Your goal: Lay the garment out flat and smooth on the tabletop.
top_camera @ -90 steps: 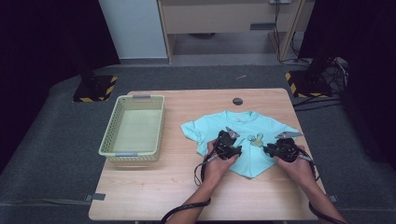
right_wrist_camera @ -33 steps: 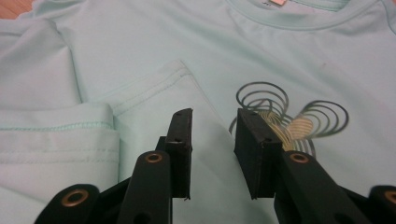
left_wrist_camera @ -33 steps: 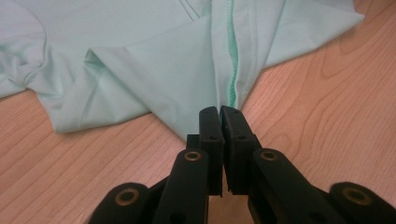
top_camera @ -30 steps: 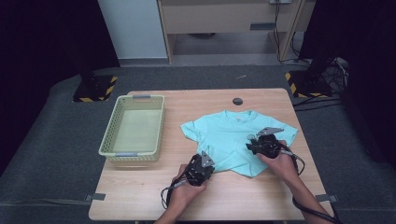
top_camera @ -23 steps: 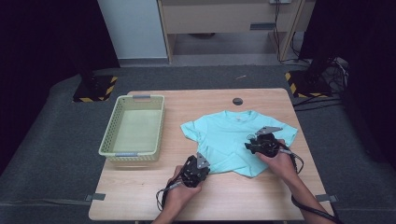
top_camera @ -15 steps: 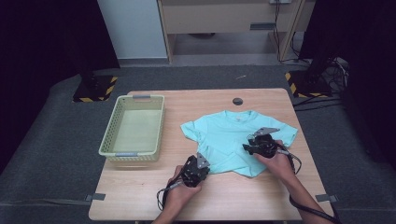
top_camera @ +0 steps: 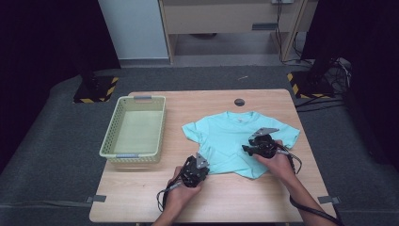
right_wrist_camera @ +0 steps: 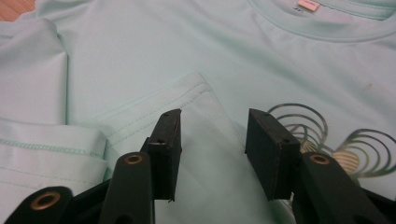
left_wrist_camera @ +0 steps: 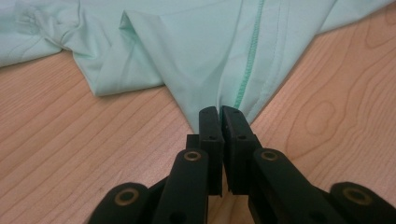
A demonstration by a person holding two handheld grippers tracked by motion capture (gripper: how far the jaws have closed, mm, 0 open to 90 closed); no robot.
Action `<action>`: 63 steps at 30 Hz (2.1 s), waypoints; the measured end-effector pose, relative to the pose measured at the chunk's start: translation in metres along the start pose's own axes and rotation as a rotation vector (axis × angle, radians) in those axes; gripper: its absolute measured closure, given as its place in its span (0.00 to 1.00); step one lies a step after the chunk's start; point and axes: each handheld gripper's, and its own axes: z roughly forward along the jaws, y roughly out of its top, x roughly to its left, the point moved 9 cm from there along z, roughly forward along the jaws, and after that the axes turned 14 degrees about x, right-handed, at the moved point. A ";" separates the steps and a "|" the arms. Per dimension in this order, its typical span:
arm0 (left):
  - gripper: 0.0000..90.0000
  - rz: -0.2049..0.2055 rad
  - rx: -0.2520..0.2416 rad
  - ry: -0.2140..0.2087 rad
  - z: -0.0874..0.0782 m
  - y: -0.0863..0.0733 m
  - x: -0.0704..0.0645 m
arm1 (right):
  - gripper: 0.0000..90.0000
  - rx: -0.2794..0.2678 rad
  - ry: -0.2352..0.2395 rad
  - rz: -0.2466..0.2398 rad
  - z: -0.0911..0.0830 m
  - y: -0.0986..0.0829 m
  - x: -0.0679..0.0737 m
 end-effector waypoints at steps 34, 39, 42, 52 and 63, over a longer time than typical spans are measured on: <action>0.97 0.004 -0.005 -0.010 -0.019 -0.016 0.003 | 0.57 0.032 0.019 -0.051 0.015 0.027 0.010; 0.97 0.000 -0.001 -0.006 -0.023 -0.025 0.006 | 0.52 0.036 0.014 -0.051 0.016 0.030 0.010; 0.97 -0.003 -0.003 -0.006 -0.027 -0.027 0.007 | 0.49 0.051 0.011 -0.052 0.020 0.030 0.011; 0.97 0.009 0.010 -0.019 -0.037 -0.043 0.002 | 0.71 0.044 0.021 -0.055 0.018 0.029 0.011; 0.97 0.019 0.025 -0.027 -0.041 -0.055 -0.006 | 0.91 0.045 0.053 -0.031 0.013 0.029 0.014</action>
